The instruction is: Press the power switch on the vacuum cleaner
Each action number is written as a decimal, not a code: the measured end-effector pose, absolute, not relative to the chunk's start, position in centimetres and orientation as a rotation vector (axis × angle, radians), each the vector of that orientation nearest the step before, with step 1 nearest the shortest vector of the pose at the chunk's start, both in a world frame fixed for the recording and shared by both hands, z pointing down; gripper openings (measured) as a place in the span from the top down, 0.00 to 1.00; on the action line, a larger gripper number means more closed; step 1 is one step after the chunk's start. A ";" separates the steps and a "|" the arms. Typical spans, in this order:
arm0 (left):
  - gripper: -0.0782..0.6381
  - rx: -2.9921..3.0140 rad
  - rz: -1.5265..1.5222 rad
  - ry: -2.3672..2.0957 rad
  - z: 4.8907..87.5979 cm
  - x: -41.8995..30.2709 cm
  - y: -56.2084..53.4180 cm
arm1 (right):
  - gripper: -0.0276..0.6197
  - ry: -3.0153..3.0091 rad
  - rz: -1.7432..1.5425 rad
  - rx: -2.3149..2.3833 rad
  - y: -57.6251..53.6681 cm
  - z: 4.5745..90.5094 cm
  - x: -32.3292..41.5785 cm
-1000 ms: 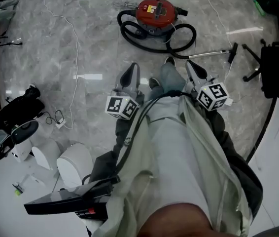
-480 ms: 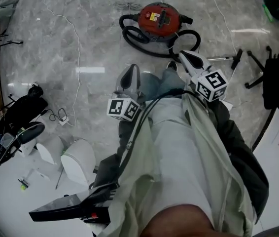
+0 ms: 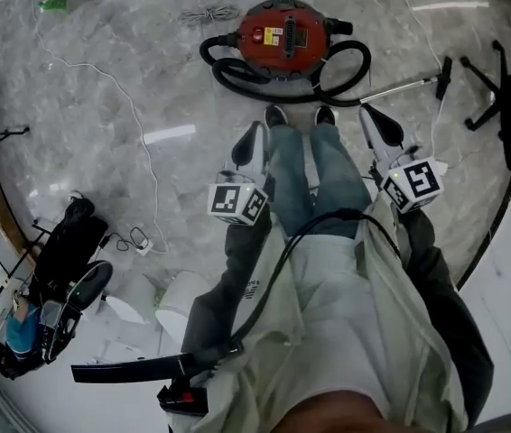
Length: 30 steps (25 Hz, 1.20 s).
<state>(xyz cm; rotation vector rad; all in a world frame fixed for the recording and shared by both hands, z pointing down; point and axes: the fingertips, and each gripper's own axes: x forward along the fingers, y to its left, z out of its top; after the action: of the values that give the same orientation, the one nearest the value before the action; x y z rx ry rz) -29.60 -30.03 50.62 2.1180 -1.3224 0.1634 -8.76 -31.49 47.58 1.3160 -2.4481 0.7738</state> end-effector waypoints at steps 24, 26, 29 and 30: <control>0.89 2.348 0.723 -0.964 83.9 -28.8 -48.7 | 0.95 -2.225 1.101 1.290 -29.6 74.4 -14.6; 0.89 2.325 0.688 -0.996 83.8 -29.0 -48.6 | 0.95 -2.230 1.106 1.296 -29.6 74.4 -14.5; 0.89 2.302 0.741 -1.009 84.5 -28.9 -48.0 | 0.95 -2.232 1.100 1.312 -29.8 74.3 -14.3; 0.89 2.290 0.761 -1.002 84.8 -28.9 -47.8 | 0.95 -2.233 1.096 1.320 -30.0 74.2 -14.2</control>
<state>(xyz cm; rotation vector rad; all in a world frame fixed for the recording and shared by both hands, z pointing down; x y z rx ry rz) -28.93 -47.82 84.77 2.2901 -1.0018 0.7606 -14.22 -29.99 74.21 1.3202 -2.2333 1.0965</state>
